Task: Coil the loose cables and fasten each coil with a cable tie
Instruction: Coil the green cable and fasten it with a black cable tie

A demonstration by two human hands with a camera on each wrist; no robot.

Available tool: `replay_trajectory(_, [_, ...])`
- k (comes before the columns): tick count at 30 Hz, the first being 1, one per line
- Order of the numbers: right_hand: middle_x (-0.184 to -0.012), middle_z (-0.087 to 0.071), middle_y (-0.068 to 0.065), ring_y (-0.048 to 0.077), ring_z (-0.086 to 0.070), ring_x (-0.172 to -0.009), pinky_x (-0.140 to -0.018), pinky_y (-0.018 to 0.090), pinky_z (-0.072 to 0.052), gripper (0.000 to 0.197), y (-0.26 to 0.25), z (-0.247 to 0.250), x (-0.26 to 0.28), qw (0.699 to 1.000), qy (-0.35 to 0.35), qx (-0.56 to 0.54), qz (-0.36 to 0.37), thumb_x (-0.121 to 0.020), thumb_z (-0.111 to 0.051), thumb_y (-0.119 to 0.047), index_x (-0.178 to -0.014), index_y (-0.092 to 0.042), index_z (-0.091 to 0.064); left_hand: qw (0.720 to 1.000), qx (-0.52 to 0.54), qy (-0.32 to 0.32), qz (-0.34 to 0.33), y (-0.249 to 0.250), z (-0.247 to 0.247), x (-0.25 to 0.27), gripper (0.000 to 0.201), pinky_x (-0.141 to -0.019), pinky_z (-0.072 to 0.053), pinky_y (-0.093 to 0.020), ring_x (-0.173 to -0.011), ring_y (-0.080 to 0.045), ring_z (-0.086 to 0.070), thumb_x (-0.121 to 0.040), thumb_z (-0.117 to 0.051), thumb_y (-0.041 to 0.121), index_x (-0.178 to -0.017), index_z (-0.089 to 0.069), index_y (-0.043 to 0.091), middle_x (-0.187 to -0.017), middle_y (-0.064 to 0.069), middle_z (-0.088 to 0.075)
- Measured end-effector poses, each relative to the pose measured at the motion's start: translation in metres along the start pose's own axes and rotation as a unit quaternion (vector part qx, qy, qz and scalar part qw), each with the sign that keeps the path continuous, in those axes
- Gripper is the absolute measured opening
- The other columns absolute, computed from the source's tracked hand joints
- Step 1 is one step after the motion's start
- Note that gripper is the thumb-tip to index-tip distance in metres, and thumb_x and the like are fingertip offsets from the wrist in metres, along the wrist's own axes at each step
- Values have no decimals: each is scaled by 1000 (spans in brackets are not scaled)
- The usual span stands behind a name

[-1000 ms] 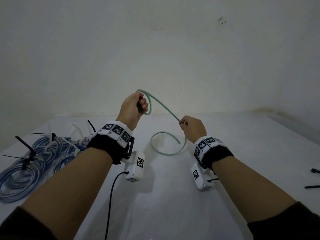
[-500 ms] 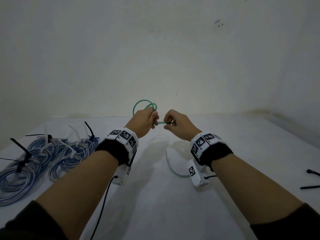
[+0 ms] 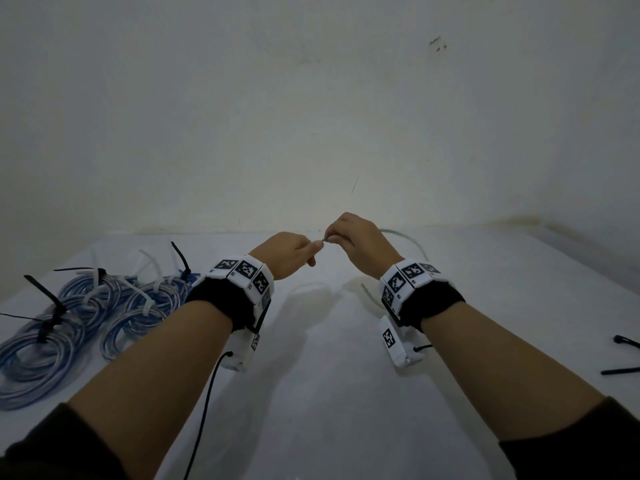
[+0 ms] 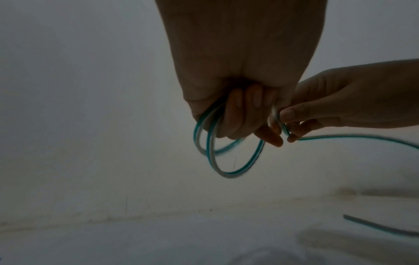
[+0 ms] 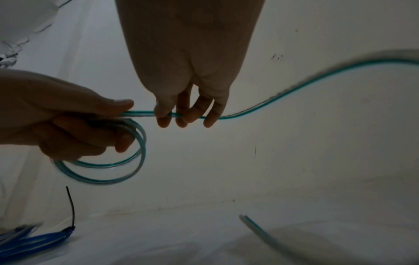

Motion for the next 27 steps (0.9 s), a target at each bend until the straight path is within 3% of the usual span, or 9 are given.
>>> replay_trajectory(2, [-92, -63, 11, 25, -57, -86, -79, 27, -37, 18, 3, -1, -1, 999, -27, 6, 16, -93, -50, -10, -91, -4, -67, 1000, 6, 4, -8, 1, 3, 0, 52, -78, -36, -27, -84, -18, -54, -100, -28, 40, -87, -68, 9, -89, -3, -61])
replay_trajectory(5, [-87, -56, -2, 21, -48, -88, -86, 39, -38, 21, 6, -2, 0, 998, -61, 11, -17, -96, -44, -18, -94, -13, -65, 999, 32, 28, -15, 1, 9, 2, 44, -60, -33, -22, -62, -11, -45, -100, -31, 36, -75, -58, 11, -66, 1, -50])
replay_trajectory(7, [-87, -53, -8, 18, -39, -91, -88, 39, -31, 23, 7, -1, 2, 996, -72, 17, -56, -98, -41, -24, -97, -15, -62, 995, 80, 49, -15, -3, 11, 2, 43, -55, -30, -25, -55, -12, -39, -99, -34, 36, -65, -50, 16, -59, 2, -43])
replay_trajectory(10, [-87, -56, -5, 18, -37, -90, -87, 36, -28, 20, 7, 0, 4, 994, -72, 2, -76, -97, -44, -28, -95, -14, -59, 974, 216, 69, 0, -10, 12, 2, 44, -50, -28, -24, -46, -9, -34, -99, -37, 36, -61, -43, 14, -52, 6, -39])
replay_trajectory(14, [-92, -61, 4, 22, -47, -89, -84, 37, -39, 15, 15, -3, 7, 994, -57, -26, -86, -94, -44, -8, -92, -10, -58, 919, 386, 78, 23, -9, 18, 4, 42, -39, -20, -16, -36, -3, -23, -101, -33, 32, -62, -38, 16, -41, 14, -30])
replay_trajectory(16, [-93, -60, 6, 21, -53, -87, -78, 32, -42, 18, 22, 0, 10, 993, -31, -32, -109, -93, -41, -2, -93, -7, -59, 889, 446, 95, 35, -10, 25, 6, 42, -37, -17, -15, -36, -4, -20, -101, -32, 33, -62, -36, 18, -41, 13, -27])
replay_trajectory(18, [-95, -62, 10, 21, -53, -85, -75, 28, -40, 17, 29, 2, 13, 991, -3, -27, -129, -94, -44, -4, -95, -6, -60, 862, 493, 112, 42, -15, 31, 6, 43, -38, -15, -16, -36, -5, -19, -101, -31, 35, -61, -35, 18, -41, 13, -26])
replay_trajectory(25, [-93, -65, 15, 29, -59, -81, -78, 40, -52, 12, 61, 5, 26, 964, 39, -39, -259, -91, -51, -7, -94, -4, -62, 738, 653, 167, 42, -27, 45, 8, 36, -37, -18, -16, -34, -5, -22, -98, -30, 22, -63, -36, 19, -41, 12, -27])
replay_trajectory(27, [-84, -64, 13, 32, -63, -77, -75, 39, -54, 14, 67, 6, 32, 956, 43, -45, -287, -92, -51, -10, -93, -3, -63, 719, 668, 187, 48, -30, 47, 9, 35, -38, -22, -15, -35, -5, -25, -99, -30, 24, -66, -38, 18, -41, 11, -29])
Point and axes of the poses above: each hand's wrist, its own x-axis away from the middle knuckle, its own z-axis out of the back of the hand, y = z × x, the point moved 3 cm from there along -x, towards the middle knuckle
